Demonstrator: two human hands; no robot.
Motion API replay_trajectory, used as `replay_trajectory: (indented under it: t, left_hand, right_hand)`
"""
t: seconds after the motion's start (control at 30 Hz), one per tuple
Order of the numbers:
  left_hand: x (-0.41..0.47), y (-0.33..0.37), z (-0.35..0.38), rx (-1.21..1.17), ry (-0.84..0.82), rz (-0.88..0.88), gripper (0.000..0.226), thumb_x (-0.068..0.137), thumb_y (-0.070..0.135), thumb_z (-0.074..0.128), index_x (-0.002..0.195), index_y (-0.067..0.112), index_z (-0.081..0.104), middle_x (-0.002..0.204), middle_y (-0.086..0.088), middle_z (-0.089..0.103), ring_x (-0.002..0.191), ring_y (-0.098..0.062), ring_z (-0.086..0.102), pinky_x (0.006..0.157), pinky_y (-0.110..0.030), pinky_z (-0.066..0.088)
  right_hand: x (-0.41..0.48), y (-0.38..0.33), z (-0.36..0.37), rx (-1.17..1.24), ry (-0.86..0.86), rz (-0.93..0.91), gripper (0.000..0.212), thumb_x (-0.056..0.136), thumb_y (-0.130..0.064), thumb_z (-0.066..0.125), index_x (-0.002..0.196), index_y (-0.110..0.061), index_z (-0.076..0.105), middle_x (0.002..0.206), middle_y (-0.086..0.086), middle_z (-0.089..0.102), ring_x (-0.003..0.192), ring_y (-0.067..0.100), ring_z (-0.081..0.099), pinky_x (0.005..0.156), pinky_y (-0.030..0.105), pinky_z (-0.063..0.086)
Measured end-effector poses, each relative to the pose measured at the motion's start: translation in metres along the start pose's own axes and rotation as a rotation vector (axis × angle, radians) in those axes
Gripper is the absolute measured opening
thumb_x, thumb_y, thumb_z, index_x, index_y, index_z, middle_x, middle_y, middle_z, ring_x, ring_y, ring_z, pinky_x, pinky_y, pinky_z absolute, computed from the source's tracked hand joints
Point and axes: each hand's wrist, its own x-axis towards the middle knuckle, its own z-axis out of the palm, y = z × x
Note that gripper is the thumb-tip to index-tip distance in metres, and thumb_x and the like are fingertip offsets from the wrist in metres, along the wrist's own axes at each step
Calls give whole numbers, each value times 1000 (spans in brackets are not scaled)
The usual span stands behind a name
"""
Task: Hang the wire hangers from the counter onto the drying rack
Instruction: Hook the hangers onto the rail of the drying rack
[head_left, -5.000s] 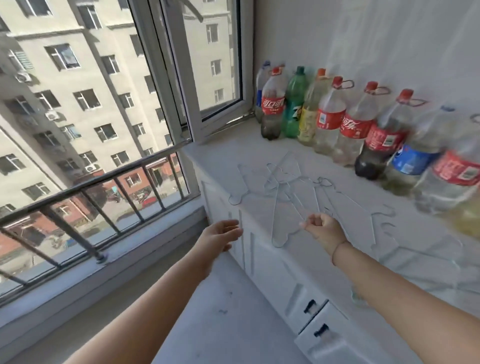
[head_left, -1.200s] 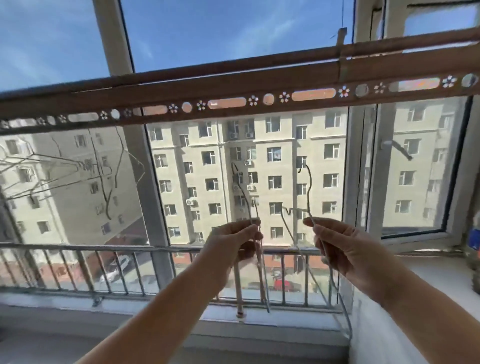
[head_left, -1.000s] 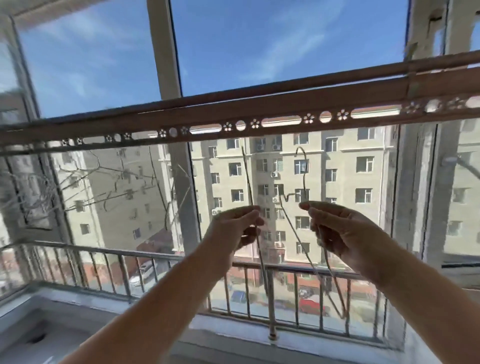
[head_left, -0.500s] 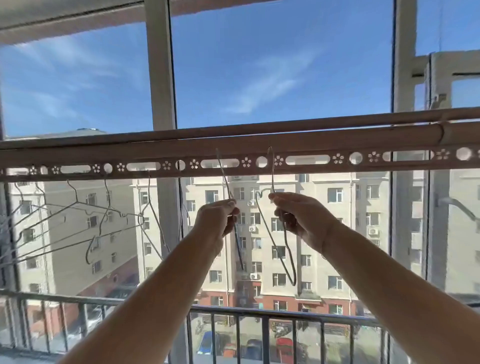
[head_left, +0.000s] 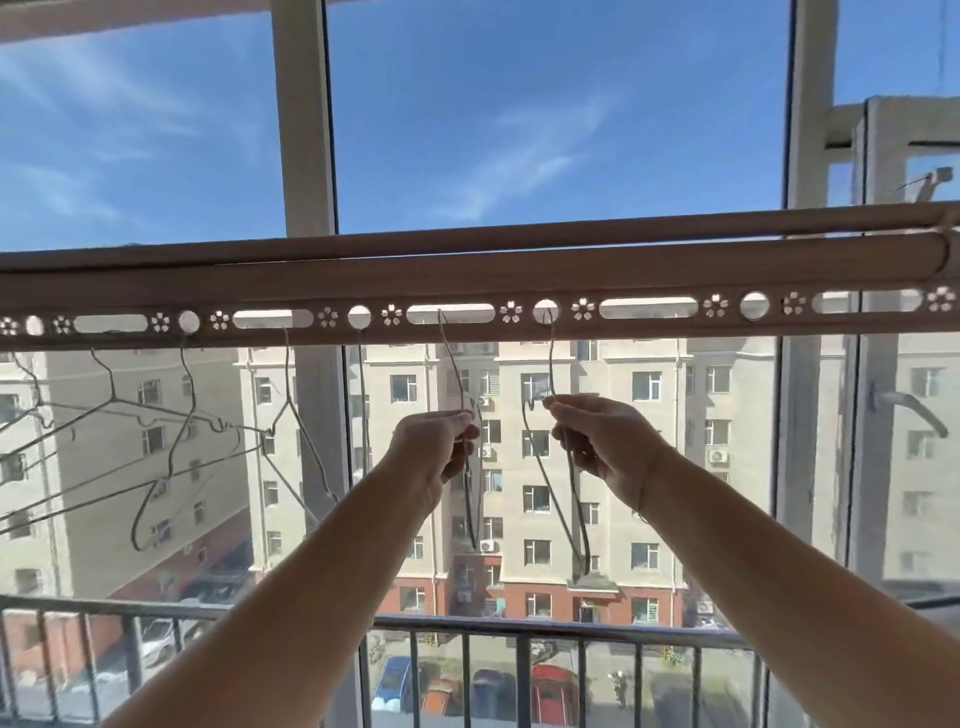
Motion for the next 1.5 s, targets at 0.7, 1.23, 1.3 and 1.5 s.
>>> replay_trajectory:
  t: [0.7, 1.23, 1.3, 1.5]
  left_hand:
    - [-28, -44, -34, 30, 49, 34, 20, 92, 25, 57, 100, 10, 67, 82, 1, 61, 75, -13, 54, 66, -25, 42]
    - [-133, -201, -11, 351, -468, -23, 37, 88, 24, 62, 123, 17, 55, 114, 2, 65, 102, -3, 61, 74, -9, 49]
    - [-139, -215, 5, 331, -544, -45, 41, 87, 20, 63, 127, 15, 53, 118, -2, 64, 100, -1, 61, 74, -7, 49]
    - [-163, -259, 61, 302, -795, -135, 56, 83, 23, 69, 134, 19, 46, 125, -2, 60, 111, -8, 60, 85, -18, 52]
  right_hand:
    - [-25, 53, -19, 2, 105, 48, 14, 90, -24, 55, 89, -13, 63, 75, 0, 56, 64, 11, 50, 61, 24, 39]
    - [-122, 179, -75, -124, 85, 155, 57, 76, -37, 69, 123, -12, 50, 114, 9, 60, 98, 15, 57, 68, 22, 41]
    - [-136, 188, -93, -127, 134, 169, 69, 68, -40, 70, 127, -12, 47, 118, 10, 57, 104, 18, 56, 72, 23, 42]
    - [-186, 202, -164, -176, 373, 198, 69, 76, -31, 74, 134, -14, 40, 128, 10, 49, 117, 24, 51, 89, 29, 43]
